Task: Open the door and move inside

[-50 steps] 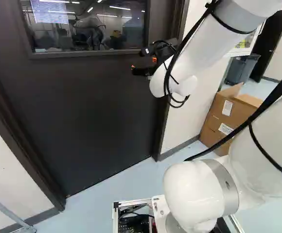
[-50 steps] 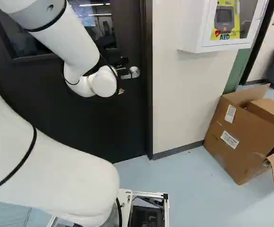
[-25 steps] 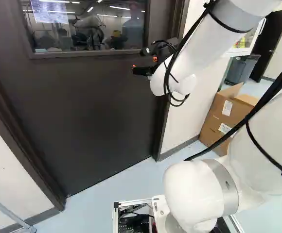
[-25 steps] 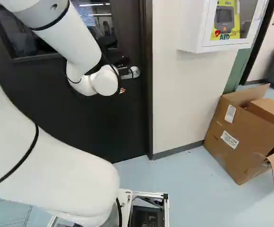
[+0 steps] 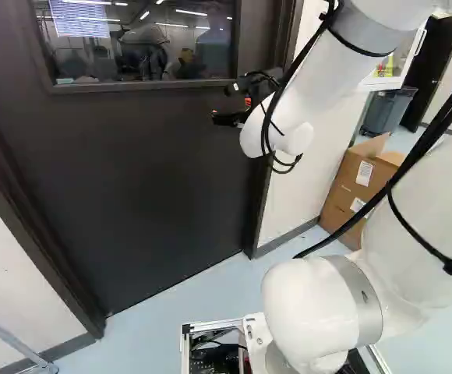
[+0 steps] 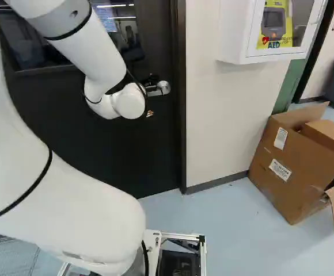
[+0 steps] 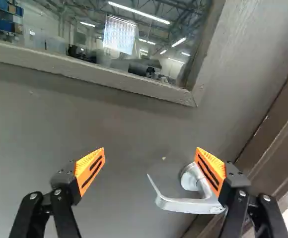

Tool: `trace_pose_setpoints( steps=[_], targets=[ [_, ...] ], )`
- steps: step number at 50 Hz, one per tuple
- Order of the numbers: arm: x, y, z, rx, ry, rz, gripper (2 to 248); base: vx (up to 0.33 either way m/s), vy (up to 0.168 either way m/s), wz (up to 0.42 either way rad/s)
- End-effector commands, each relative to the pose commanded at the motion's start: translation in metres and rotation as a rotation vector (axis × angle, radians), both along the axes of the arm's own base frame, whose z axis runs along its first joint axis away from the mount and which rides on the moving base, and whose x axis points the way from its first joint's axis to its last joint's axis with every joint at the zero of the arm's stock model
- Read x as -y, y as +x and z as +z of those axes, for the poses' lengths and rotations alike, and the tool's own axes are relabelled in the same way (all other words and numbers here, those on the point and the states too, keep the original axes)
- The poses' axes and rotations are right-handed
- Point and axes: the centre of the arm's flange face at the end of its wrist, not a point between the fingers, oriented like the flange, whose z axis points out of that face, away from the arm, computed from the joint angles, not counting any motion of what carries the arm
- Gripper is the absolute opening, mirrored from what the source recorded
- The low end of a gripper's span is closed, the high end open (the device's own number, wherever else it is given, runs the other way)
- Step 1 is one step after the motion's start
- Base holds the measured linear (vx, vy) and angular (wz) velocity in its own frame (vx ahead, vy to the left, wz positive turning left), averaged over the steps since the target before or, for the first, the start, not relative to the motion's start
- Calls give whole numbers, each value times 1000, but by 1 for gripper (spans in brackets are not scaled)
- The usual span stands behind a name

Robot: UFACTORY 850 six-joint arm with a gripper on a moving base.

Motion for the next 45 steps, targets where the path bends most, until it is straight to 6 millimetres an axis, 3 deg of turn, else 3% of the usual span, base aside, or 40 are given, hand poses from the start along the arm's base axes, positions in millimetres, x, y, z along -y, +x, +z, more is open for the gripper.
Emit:
trace_pose_setpoints(
  steps=[45],
  targets=[
    [6,2,-46,-110,3,-16,247,0,0,0]
  ],
)
